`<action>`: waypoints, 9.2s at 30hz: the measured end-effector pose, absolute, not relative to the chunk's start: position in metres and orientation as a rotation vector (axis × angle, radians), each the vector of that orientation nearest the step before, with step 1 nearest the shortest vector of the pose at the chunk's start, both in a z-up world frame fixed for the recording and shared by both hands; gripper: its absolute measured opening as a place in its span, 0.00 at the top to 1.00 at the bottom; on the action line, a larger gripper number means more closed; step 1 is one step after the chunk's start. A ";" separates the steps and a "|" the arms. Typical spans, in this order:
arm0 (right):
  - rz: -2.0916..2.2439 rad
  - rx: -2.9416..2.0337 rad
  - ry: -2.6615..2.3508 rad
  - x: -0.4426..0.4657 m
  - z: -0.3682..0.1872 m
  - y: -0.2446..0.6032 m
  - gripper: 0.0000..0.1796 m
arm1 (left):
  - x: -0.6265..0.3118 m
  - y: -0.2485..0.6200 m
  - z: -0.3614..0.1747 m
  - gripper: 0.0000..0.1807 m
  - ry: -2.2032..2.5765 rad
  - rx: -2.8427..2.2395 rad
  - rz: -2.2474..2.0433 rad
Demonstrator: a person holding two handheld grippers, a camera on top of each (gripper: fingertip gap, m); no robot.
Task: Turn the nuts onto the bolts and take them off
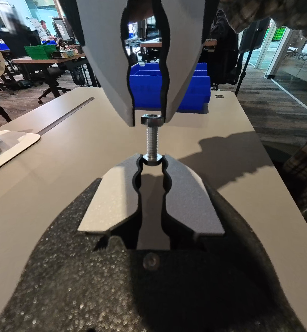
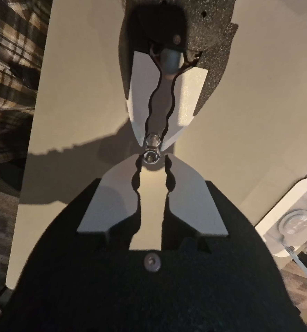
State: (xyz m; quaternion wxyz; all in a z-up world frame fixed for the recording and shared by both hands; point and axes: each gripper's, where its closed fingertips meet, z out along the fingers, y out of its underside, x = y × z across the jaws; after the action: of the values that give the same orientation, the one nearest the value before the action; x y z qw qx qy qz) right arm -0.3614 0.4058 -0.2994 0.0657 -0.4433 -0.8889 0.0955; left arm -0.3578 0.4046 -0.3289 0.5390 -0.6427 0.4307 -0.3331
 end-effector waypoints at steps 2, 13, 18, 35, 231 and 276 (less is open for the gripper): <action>0.295 -1.342 -2.679 -0.362 -0.299 0.405 0.86 | -0.358 0.404 -0.329 0.89 1.026 -1.527 -0.791; 0.501 -1.398 -2.407 -0.373 -0.264 0.406 0.70 | -0.366 0.410 -0.322 0.89 0.951 -1.517 -0.816; 0.925 -1.371 -1.541 -0.384 -0.219 0.426 0.59 | -0.378 0.417 -0.307 0.89 0.824 -1.485 -0.883; 0.985 -1.515 -0.726 -0.408 -0.271 0.425 0.79 | -0.388 0.428 -0.308 0.89 0.709 -1.517 -0.815; 0.429 -2.052 -1.163 -0.076 -0.226 0.637 0.82 | -0.395 0.434 -0.317 0.89 0.745 -1.532 -0.852; -0.100 -3.028 -0.862 0.008 -0.429 0.793 0.91 | -0.408 0.448 -0.329 0.89 0.643 -1.602 -0.945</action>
State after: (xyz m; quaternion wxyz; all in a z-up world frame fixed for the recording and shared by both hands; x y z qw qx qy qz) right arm 0.0084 0.7934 -0.4291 -0.0043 -0.9613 -0.2737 -0.0319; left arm -0.4075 0.4479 -0.3289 0.5535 -0.6779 0.2722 -0.4000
